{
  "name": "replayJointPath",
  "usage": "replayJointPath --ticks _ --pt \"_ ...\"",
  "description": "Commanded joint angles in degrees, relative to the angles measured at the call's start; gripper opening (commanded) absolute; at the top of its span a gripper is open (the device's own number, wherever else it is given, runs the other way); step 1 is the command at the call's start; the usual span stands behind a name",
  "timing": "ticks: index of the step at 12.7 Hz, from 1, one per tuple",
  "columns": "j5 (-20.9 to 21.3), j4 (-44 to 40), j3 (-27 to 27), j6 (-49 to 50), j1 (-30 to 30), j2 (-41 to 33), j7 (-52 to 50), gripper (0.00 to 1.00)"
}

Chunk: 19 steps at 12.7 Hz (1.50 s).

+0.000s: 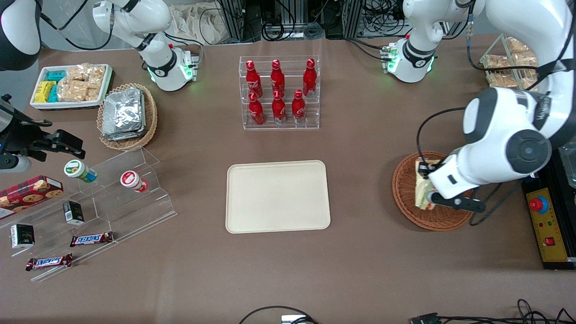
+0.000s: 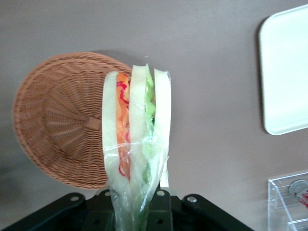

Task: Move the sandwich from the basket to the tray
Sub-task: 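Carry the held sandwich over to the cream tray and lower it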

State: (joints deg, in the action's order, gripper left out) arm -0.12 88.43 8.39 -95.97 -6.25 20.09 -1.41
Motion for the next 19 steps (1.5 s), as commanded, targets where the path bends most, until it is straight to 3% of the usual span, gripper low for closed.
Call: replayJointPath --ticks 1,7,13,19 --pt "0.03 -10.17 -0.22 5.0 -6.02 7.13 -8.83 0.0" --pt "-0.59 -21.28 -0.13 1.69 -16.24 18.57 -27.57 0.0" --pt "-0.32 -21.1 -0.31 -10.01 -22.3 26.22 -31.55 0.0" --pt "1.52 -20.75 -0.48 -13.71 -25.3 30.44 -34.45 0.0"
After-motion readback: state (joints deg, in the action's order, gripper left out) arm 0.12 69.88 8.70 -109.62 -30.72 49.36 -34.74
